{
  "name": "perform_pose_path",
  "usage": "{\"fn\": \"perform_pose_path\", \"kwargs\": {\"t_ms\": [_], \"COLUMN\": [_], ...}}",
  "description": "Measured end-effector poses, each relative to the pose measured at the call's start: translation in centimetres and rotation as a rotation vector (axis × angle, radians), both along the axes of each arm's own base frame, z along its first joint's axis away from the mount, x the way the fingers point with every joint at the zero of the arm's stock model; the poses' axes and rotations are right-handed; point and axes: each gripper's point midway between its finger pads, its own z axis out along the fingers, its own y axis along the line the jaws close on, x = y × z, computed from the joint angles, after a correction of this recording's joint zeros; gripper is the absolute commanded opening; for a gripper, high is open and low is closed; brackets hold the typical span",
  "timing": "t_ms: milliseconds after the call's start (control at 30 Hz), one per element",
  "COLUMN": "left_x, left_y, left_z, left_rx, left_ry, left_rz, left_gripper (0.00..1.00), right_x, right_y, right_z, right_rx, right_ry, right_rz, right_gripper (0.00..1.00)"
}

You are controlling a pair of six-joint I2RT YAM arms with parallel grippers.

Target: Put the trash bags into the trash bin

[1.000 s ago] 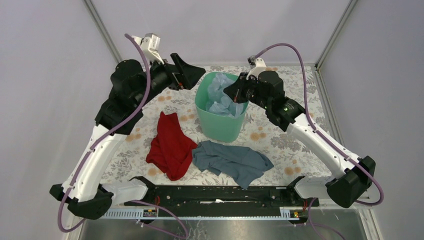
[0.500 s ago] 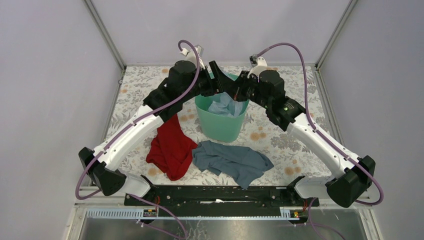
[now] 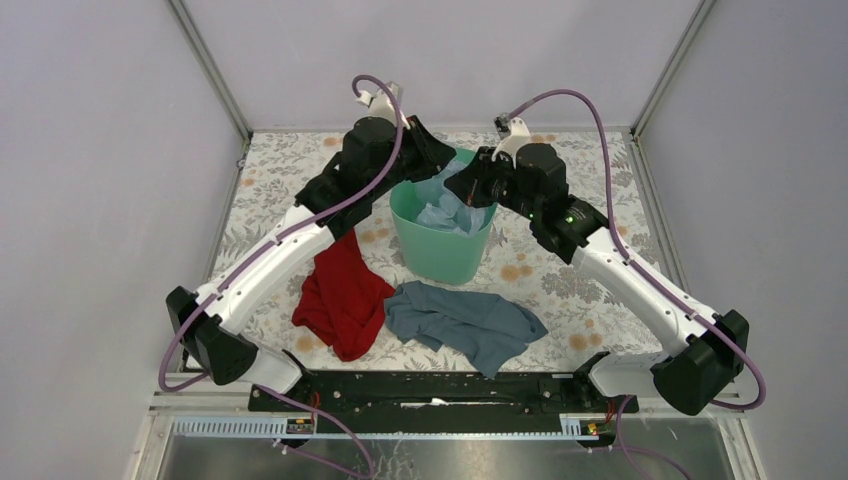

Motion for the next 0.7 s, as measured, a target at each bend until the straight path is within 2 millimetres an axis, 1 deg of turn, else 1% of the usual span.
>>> {"fn": "perform_pose_path", "kwargs": {"t_ms": [33, 67, 167, 233, 300, 333, 433, 567, 633, 700], "left_x": [0.1, 0.2, 0.4, 0.5, 0.7, 0.7, 0.4, -0.9, -1.6, -2.1], "left_y": [-0.1, -0.1, 0.5, 0.9, 1.8, 2.2, 3.3, 4.2, 4.5, 4.7], "left_z": [-0.4, -0.8, -1.7, -1.9, -1.8, -1.7, -0.7, 1.1, 1.7, 2.3], "left_rx": [0.014, 0.034, 0.094, 0.12, 0.132, 0.134, 0.125, 0.113, 0.109, 0.103], "left_ry": [0.002, 0.002, -0.003, -0.013, -0.019, -0.022, -0.044, -0.085, -0.099, -0.114], "left_rz": [-0.002, -0.004, -0.014, -0.032, -0.047, -0.056, -0.08, -0.112, -0.127, -0.143], "left_gripper": [0.01, 0.0, 0.0, 0.0, 0.0, 0.0, 0.0, 0.0, 0.0, 0.0], "right_x": [0.0, 0.0, -0.3, -0.9, -1.5, -1.9, -2.6, -2.8, -2.8, -2.7], "right_y": [-0.1, -0.1, -0.7, -1.4, -2.2, -2.8, -3.8, -4.9, -5.1, -5.3], "right_z": [-0.1, -0.3, -1.0, -1.3, -1.2, -0.9, -0.4, -0.3, -0.5, -0.6], "right_rx": [-0.008, -0.017, -0.069, -0.102, -0.134, -0.153, -0.176, -0.206, -0.217, -0.223], "right_ry": [-0.003, -0.002, -0.003, -0.002, -0.014, -0.026, -0.047, -0.06, -0.054, -0.053], "right_rz": [0.001, 0.002, 0.004, 0.004, 0.003, -0.002, -0.01, -0.039, -0.048, -0.059], "right_gripper": [0.27, 0.37, 0.61, 0.72, 0.77, 0.78, 0.8, 0.79, 0.74, 0.56]}}
